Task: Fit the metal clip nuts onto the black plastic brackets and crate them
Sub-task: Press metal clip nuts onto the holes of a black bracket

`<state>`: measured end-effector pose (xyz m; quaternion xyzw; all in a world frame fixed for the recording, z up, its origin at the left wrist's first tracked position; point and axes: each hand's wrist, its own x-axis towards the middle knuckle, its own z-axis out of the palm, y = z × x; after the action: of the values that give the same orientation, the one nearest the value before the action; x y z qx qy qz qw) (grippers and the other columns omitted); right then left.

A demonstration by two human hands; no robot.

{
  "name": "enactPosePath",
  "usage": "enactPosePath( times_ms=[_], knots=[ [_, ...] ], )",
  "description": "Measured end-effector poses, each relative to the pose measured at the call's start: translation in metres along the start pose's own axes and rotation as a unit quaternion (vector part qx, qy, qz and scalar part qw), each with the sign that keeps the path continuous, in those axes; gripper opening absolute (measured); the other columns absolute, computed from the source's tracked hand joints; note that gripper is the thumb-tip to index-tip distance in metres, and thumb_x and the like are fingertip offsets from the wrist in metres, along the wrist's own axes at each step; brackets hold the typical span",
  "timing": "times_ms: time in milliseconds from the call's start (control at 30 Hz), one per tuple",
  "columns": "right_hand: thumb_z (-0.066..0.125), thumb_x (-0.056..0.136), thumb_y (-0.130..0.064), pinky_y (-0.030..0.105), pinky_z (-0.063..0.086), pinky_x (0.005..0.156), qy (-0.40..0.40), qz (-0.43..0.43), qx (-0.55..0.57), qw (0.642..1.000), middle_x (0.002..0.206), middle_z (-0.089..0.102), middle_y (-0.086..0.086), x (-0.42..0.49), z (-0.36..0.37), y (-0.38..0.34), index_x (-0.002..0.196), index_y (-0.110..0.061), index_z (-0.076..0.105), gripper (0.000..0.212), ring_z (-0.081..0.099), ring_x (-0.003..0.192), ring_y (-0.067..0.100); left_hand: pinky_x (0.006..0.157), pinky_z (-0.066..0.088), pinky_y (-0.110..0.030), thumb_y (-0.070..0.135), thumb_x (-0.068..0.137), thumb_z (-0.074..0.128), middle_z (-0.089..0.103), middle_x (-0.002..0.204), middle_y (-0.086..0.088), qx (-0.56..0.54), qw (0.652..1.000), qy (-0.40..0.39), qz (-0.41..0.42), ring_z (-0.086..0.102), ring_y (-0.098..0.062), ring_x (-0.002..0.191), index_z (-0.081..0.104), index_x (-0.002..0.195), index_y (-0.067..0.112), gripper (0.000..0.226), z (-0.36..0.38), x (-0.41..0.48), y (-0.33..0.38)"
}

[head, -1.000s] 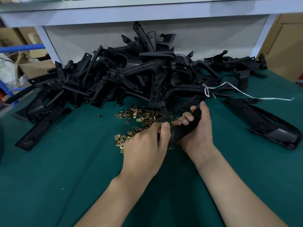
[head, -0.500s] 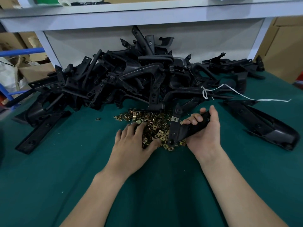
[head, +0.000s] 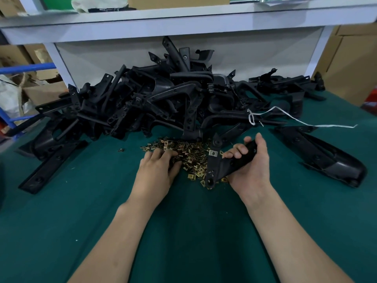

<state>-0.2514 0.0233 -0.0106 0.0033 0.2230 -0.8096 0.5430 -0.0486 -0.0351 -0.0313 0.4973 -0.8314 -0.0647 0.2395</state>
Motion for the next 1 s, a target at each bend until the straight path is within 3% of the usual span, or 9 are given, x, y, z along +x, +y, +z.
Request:
enactPosePath(
  times_ms=[133, 233, 333, 533, 600, 700, 833, 1000],
  knots=[
    [0.068, 0.089, -0.048, 0.024, 0.044, 0.050, -0.006, 0.002, 0.003, 1.000, 0.059, 0.040, -0.008, 0.002, -0.001, 0.001, 0.071, -0.021, 0.062, 0.032, 0.038, 0.049, 0.011, 0.080, 0.050, -0.035, 0.030, 0.099, 0.060, 0.064, 0.102, 0.000, -0.029, 0.999, 0.020, 0.017, 0.051, -0.021, 0.098, 0.067, 0.115, 0.015, 0.023, -0.003, -0.002, 0.002],
    [0.069, 0.088, -0.048, 0.025, 0.044, 0.050, -0.014, 0.003, -0.001, 1.000, 0.060, 0.040, -0.008, 0.004, -0.001, 0.002, 0.070, -0.021, 0.064, 0.033, 0.038, 0.049, 0.011, 0.071, 0.049, -0.032, 0.031, 0.097, 0.058, 0.061, 0.096, 0.009, -0.078, 0.996, 0.012, 0.039, 0.054, -0.011, 0.086, 0.064, 0.105, 0.020, 0.015, -0.005, -0.004, 0.005],
    [0.070, 0.088, -0.047, 0.025, 0.044, 0.050, -0.020, 0.005, -0.004, 1.000, 0.059, 0.040, -0.008, 0.005, -0.001, 0.003, 0.069, -0.021, 0.065, 0.033, 0.039, 0.048, 0.011, 0.060, 0.042, -0.030, 0.034, 0.095, 0.057, 0.052, 0.087, 0.020, -0.062, 0.995, 0.017, 0.080, 0.044, 0.001, 0.071, 0.060, 0.100, 0.026, 0.010, -0.003, -0.009, 0.015],
    [0.070, 0.087, -0.047, 0.025, 0.043, 0.049, -0.016, 0.011, -0.016, 1.000, 0.059, 0.040, -0.008, 0.004, 0.001, 0.005, 0.071, -0.021, 0.064, 0.031, 0.039, 0.048, 0.011, 0.053, 0.030, -0.032, 0.036, 0.098, 0.045, 0.051, 0.070, 0.013, -0.043, 0.998, 0.038, 0.030, 0.044, -0.014, 0.055, 0.044, 0.092, 0.027, 0.011, -0.005, -0.004, 0.013],
    [0.070, 0.087, -0.047, 0.025, 0.043, 0.048, -0.014, 0.010, -0.019, 1.000, 0.059, 0.040, -0.008, 0.003, 0.001, 0.005, 0.071, -0.022, 0.064, 0.031, 0.038, 0.047, 0.011, 0.047, 0.024, -0.029, 0.034, 0.100, 0.046, 0.046, 0.063, 0.013, -0.034, 0.997, 0.068, 0.013, 0.039, -0.011, 0.049, 0.040, 0.088, 0.025, 0.016, -0.006, -0.006, 0.013],
    [0.070, 0.087, -0.047, 0.025, 0.044, 0.049, -0.013, 0.009, -0.023, 1.000, 0.059, 0.040, -0.008, 0.003, 0.001, 0.005, 0.071, -0.022, 0.063, 0.031, 0.038, 0.047, 0.011, 0.049, 0.028, -0.031, 0.030, 0.100, 0.051, 0.046, 0.064, 0.012, -0.033, 0.994, 0.107, 0.005, 0.039, -0.014, 0.053, 0.042, 0.084, 0.021, 0.021, -0.008, -0.007, 0.015],
    [0.071, 0.086, -0.047, 0.025, 0.043, 0.049, -0.012, 0.009, -0.020, 1.000, 0.059, 0.039, -0.008, 0.004, 0.001, 0.004, 0.071, -0.022, 0.063, 0.031, 0.038, 0.047, 0.011, 0.069, 0.043, -0.039, 0.016, 0.093, 0.064, 0.057, 0.073, 0.005, -0.064, 0.987, 0.145, 0.010, 0.047, -0.021, 0.071, 0.047, 0.076, 0.015, 0.024, -0.011, -0.006, 0.016],
    [0.071, 0.086, -0.047, 0.025, 0.044, 0.048, -0.015, 0.009, -0.017, 1.000, 0.059, 0.040, -0.008, 0.004, 0.000, 0.004, 0.070, -0.022, 0.064, 0.031, 0.039, 0.047, 0.011, 0.061, 0.043, -0.035, 0.018, 0.093, 0.060, 0.055, 0.074, 0.005, -0.105, 0.982, 0.156, 0.024, 0.048, -0.020, 0.072, 0.041, 0.075, 0.018, 0.026, -0.012, -0.009, 0.018]
  ],
)
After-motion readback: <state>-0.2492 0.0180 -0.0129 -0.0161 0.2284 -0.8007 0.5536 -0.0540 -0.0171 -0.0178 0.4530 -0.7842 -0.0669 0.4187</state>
